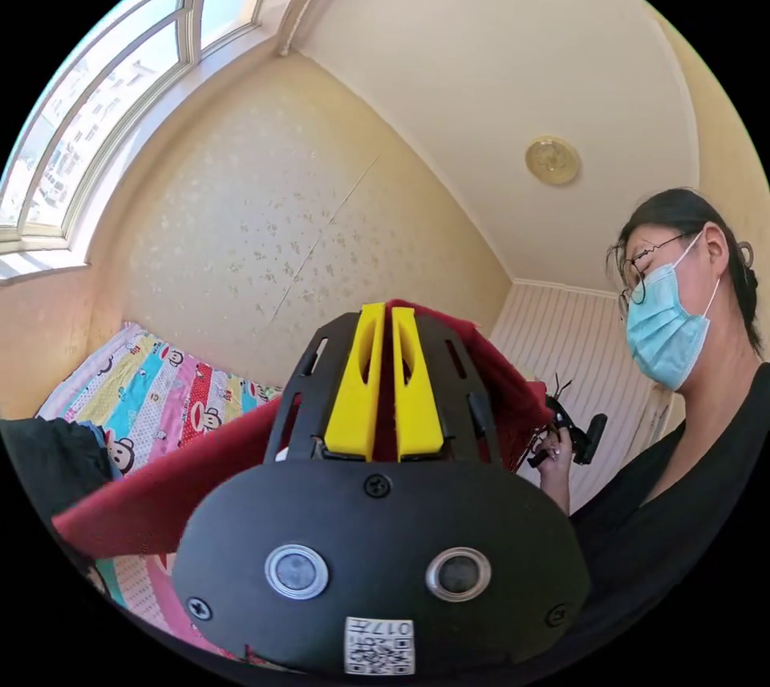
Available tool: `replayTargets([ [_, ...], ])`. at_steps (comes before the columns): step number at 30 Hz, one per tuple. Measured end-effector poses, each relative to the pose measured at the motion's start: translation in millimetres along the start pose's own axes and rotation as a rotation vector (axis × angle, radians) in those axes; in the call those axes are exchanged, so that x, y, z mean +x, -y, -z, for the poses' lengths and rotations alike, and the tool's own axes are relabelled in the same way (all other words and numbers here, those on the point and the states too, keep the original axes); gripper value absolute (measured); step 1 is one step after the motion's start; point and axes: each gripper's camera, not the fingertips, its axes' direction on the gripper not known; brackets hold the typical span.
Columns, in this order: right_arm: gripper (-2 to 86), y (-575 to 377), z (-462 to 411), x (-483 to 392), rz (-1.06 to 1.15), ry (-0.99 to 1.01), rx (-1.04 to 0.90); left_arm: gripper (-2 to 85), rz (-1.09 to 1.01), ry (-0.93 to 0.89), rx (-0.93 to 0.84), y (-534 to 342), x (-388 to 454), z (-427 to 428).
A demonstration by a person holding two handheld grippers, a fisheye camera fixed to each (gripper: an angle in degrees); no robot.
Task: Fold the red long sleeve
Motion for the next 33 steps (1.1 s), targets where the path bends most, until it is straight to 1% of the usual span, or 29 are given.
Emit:
replayTargets([
  [2,3.5,7.6,-40.2,10.0,0.022,-0.104,-0.115,0.3,0.028,0.047,-0.078,2.7,-15.0,-27.5],
  [4,4.0,3.4,-131.6,47.3,0.062,-0.174,-0.375,0.7,0.084,0.120,-0.167,-2.8,-44.5,-65.0],
  [5,4.2,-2.8,-159.7,61.0,0.070,-0.183,-0.447,1.1,0.107,0.186,-0.224,-12.3,-71.1,-94.3],
  [7,5.5,-51.8,-280.8,128.4,0.072,-0.175,-0.700,2.0,0.139,0.309,-0.325,-35.8,-124.7,-146.5],
  [8,6.0,-69.0,-309.9,146.6,0.063,-0.168,-0.744,3.2,0.140,0.399,-0.402,-58.8,-167.2,-183.8],
  [9,6.7,-107.9,-363.7,182.0,0.046,-0.166,-0.814,4.9,0.154,0.499,-0.485,-87.4,-212.2,-216.2],
  [10,7.2,-151.1,-408.8,215.9,0.019,-0.197,-0.891,5.0,0.172,0.555,-0.532,-103.7,-235.4,-230.0],
  [11,7.4,-173.1,-427.1,231.6,0.006,-0.223,-0.940,5.4,0.217,0.663,-0.634,-138.1,-278.6,-250.5],
  [12,7.8,-216.3,-454.1,261.5,-0.035,-0.301,-1.060,5.8,0.296,0.746,-0.748,-174.0,-315.4,-259.7],
  [13,8.4,-254.8,-463.6,284.2,-0.081,-0.346,-1.150,6.0,0.346,0.761,-0.796,-192.3,-330.3,-259.7],
  [15,9.0,-309.6,-453.3,305.9,-0.149,-0.305,-1.235,6.9,0.466,0.692,-0.886,-260.9,-356.2,-235.4],
  [17,9.7,-366.5,-426.5,319.2,-0.191,-0.251,-1.348,7.7,0.471,0.716,-0.952,-307.4,-353.4,-203.4],
  [19,10.5,-434.1,-373.2,334.3,-0.221,-0.258,-1.508,9.5,0.474,0.752,-1.037,-348.4,-347.5,-169.0],
  [21,11.3,-466.2,-331.6,347.4,-0.277,-0.285,-1.596,12.4,0.540,0.763,-1.127,-389.3,-346.0,-125.8],
  [23,11.6,-478.0,-294.6,359.4,-0.407,-0.256,-1.602,13.3,0.633,0.718,-1.148,-408.5,-348.5,-103.7],
  [24,11.6,-478.5,-277.4,363.4,-0.483,-0.210,-1.578,13.4,0.674,0.697,-1.167,-418.3,-350.3,-96.8],
  [26,11.7,-471.0,-264.9,366.7,-0.513,-0.204,-1.538,13.4,0.697,0.700,-1.203,-429.3,-353.1,-96.0],
  [28,11.4,-458.5,-267.9,377.5,-0.556,-0.260,-1.484,12.7,0.704,0.714,-1.209,-434.6,-357.3,-100.7],
  [30,10.1,-458.5,-285.1,388.6,-0.541,-0.310,-1.538,10.4,0.696,0.801,-1.253,-432.4,-365.4,-111.4],
  [31,8.9,-460.1,-298.1,394.7,-0.507,-0.340,-1.590,9.8,0.688,0.813,-1.274,-431.3,-367.0,-114.4],
  [32,8.3,-461.2,-304.5,397.2,-0.488,-0.354,-1.621,7.1,0.661,0.823,-1.325,-427.6,-369.0,-120.8],
  [33,6.0,-459.8,-317.7,400.6,-0.439,-0.377,-1.678,5.1,0.637,0.795,-1.388,-423.2,-369.3,-126.7],
])
